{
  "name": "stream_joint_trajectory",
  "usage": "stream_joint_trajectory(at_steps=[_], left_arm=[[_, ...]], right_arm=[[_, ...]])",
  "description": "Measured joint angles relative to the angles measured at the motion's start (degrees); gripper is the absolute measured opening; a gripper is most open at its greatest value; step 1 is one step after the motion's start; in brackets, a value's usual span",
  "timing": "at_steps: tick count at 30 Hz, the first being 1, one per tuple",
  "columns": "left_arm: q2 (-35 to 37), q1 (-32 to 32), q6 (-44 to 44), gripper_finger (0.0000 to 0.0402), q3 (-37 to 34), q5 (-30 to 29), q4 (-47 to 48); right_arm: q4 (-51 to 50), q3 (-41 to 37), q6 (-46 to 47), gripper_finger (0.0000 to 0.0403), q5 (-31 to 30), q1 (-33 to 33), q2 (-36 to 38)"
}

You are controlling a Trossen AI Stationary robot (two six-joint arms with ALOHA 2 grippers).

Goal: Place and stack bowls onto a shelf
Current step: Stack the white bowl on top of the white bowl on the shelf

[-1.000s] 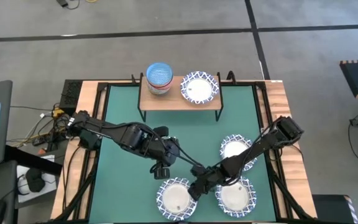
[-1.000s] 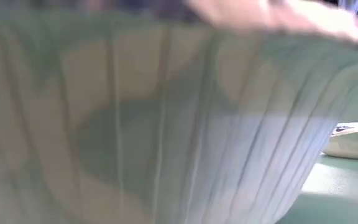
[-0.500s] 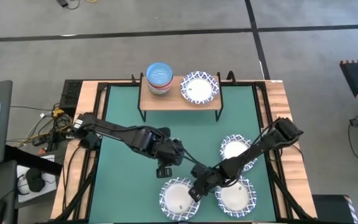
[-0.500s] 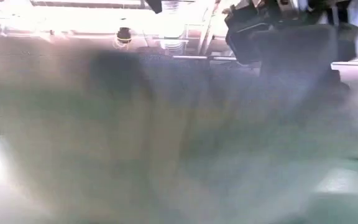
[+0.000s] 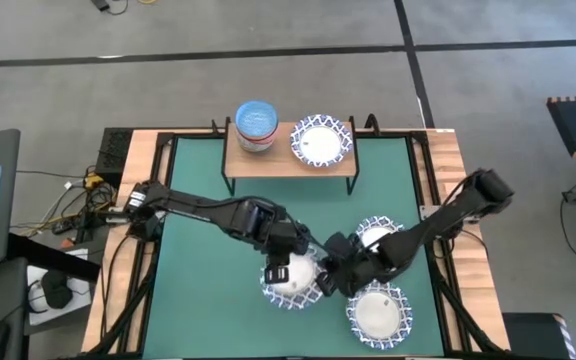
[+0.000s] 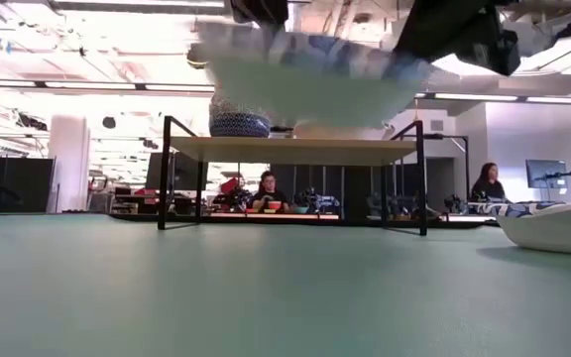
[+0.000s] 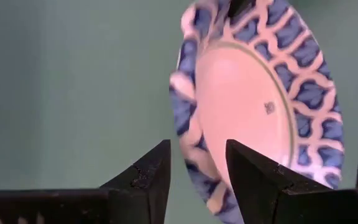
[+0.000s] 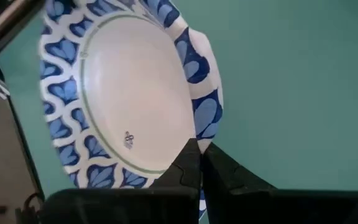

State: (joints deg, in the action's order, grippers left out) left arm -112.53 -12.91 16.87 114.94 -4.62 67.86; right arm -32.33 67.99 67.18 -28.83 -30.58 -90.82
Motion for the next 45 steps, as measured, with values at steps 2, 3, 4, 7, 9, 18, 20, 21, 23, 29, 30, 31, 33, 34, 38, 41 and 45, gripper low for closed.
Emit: stream_joint_trajectory(at_steps=[2,3,4,7,9,18,20,21,23,29,30,31,33,34,38,41,45], left_arm=[[0.0,0.9,-1.2,0.0137,0.0,2.0,0.0],[0.0,1.3,-1.4,0.0134,0.0,2.7,0.0],[0.0,1.7,-1.5,0.0129,0.0,2.9,0.1],[0.0,2.9,-1.6,0.0094,0.0,2.9,0.1],[0.0,4.0,-1.6,0.0055,0.0,2.9,-0.1],[0.0,10.2,-5.7,0.0002,2.5,1.3,-3.8],[0.1,12.8,-6.8,0.0001,4.9,1.3,-4.0],[0.1,14.2,-7.2,0.0001,6.3,1.3,-4.0],[0.1,17.2,-7.6,0.0001,9.2,1.4,-3.8],[0.2,28.6,-6.1,0.0,15.5,1.4,-9.6],[0.1,30.6,-5.4,0.0,15.6,2.7,-11.4],[0.1,32.5,-4.3,0.0,15.6,4.4,-13.4],[0.0,36.2,-2.1,0.0,15.0,6.7,-17.0],[0.0,37.8,-1.2,0.0,14.4,7.1,-18.7],[-0.2,43.3,0.9,0.0,13.2,7.2,-21.7],[-0.6,46.2,0.3,0.0,13.3,7.3,-22.2],[-2.8,48.1,0.3,0.0,13.3,10.7,-23.3]], right_arm=[[-1.5,0.0,-0.6,0.0021,-1.1,0.0,1.2],[-1.8,0.0,-1.0,0.0021,-1.5,-0.1,2.0],[-2.2,0.0,-1.6,0.0021,-1.8,-0.1,2.5],[-2.0,0.0,-3.6,0.0021,-2.7,0.0,4.2],[-2.2,0.0,-4.5,0.0023,-3.0,0.0,5.2],[-4.0,0.0,-1.9,0.0124,-3.0,-0.3,12.4],[-6.4,0.0,-0.1,0.0153,-4.4,-0.9,15.2],[-7.5,0.0,0.4,0.0166,-5.1,-1.3,16.6],[-9.0,0.0,0.6,0.0186,-5.9,-1.8,18.9],[-9.0,0.0,-1.7,0.0202,-7.7,-0.9,22.8],[-9.1,0.0,-2.3,0.0201,-7.9,-0.5,22.8],[-9.2,0.0,-3.0,0.0199,-8.0,-0.1,22.7],[-9.7,0.0,-4.5,0.0195,-8.0,0.8,22.6],[-9.9,0.0,-5.4,0.0193,-8.0,1.2,22.6],[-12.3,0.0,-7.2,0.0188,-7.8,3.6,22.5],[-13.7,0.0,-9.9,0.0188,-7.5,5.7,22.7],[-14.0,0.0,-15.0,0.0188,-4.4,10.2,22.7]])
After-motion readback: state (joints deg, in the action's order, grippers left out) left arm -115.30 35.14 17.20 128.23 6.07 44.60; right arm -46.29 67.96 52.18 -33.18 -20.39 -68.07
